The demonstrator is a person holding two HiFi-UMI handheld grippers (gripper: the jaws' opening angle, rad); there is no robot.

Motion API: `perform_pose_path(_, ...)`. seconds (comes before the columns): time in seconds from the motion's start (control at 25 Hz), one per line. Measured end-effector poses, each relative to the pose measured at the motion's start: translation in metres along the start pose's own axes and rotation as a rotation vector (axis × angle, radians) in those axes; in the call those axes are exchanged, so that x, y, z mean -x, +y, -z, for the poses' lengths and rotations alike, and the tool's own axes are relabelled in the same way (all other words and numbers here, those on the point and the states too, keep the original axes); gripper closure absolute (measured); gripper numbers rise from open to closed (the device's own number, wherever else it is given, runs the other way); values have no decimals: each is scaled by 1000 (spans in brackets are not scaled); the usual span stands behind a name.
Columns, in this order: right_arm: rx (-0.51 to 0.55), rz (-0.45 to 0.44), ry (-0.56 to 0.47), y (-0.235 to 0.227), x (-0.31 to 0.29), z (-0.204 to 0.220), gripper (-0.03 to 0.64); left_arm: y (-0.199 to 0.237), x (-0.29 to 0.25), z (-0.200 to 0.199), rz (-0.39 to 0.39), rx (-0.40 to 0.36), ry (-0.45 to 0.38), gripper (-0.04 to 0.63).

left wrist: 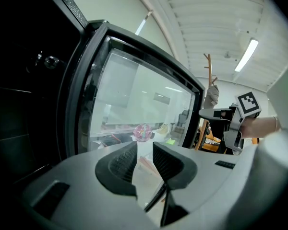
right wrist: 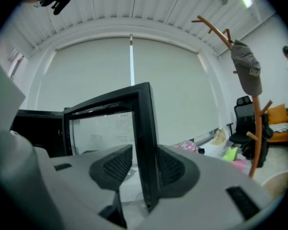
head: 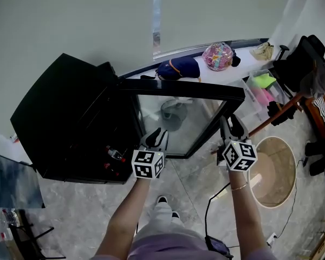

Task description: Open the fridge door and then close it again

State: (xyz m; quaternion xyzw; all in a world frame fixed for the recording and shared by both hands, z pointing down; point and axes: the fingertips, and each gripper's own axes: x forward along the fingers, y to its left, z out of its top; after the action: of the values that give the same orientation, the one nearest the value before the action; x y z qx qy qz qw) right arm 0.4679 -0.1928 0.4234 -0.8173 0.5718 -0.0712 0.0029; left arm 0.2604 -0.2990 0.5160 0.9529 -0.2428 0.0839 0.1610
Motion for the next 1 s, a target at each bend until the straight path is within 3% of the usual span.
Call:
perform_pose_path(0.44,-131,-10,-59,24,58,7,451,11,41,-3,-74,-8,-30,506)
perform_pose_path(1.0,-86,-102,43,56,91,41,451,20,112,13,-181,3,-33,506)
